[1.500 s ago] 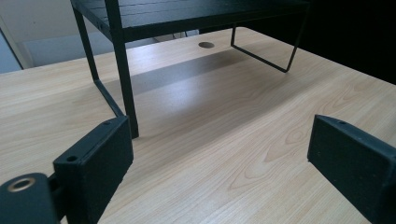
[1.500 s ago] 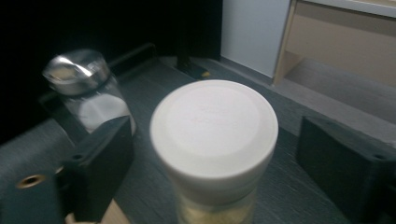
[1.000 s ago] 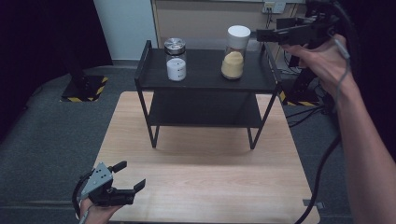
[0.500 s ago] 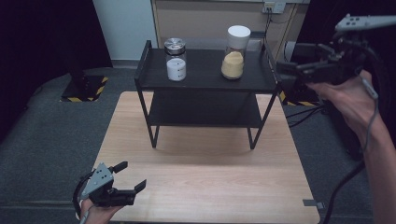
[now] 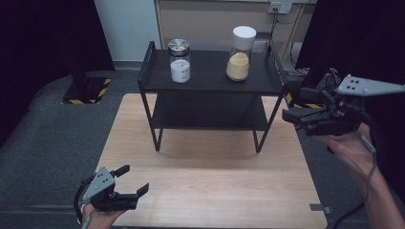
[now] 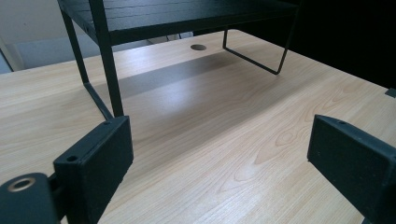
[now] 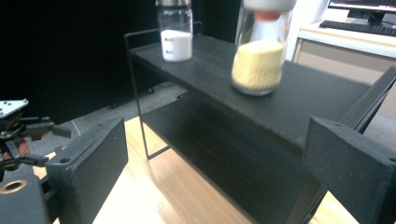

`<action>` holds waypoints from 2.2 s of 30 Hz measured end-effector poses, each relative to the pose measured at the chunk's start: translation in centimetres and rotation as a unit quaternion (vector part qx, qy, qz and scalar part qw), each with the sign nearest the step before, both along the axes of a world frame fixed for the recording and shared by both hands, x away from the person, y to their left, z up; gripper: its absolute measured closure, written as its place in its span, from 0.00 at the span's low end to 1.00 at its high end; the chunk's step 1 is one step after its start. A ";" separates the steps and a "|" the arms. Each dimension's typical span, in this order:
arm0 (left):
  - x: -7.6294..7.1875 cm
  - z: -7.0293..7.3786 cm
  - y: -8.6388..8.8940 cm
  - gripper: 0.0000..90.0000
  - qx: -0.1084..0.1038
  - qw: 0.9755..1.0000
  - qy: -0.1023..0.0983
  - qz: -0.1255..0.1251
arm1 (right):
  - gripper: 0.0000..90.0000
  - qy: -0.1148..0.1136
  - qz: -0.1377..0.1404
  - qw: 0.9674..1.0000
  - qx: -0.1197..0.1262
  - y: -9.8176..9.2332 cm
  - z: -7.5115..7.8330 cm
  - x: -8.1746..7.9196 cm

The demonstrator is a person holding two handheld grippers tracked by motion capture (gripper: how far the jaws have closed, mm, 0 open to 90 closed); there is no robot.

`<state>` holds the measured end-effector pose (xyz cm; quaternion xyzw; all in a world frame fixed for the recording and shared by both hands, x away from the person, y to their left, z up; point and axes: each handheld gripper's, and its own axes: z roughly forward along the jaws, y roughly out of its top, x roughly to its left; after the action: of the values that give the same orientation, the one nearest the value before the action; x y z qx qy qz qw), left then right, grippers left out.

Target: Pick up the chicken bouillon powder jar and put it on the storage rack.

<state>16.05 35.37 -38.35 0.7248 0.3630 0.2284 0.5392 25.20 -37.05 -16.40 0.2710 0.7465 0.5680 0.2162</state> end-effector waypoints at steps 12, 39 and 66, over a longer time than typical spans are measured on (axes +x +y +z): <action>-0.2 -0.1 0.0 0.07 -0.003 1.000 -0.009 0.000 | 0.08 -0.005 -0.006 1.000 0.002 0.0 -6.1 -2.1; -0.1 -0.2 -0.1 0.07 0.000 1.000 -0.012 -0.007 | 0.09 0.021 -0.023 0.999 -0.006 0.8 -18.6 -5.6; -0.2 -0.4 -0.1 0.07 0.002 1.000 -0.023 0.001 | 0.06 0.032 -0.039 0.999 -0.013 1.7 -21.9 -7.9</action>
<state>15.85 35.23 -38.71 0.7202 0.3510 0.2460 0.5456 17.30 -35.40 -38.27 0.3147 0.7494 0.5404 0.2176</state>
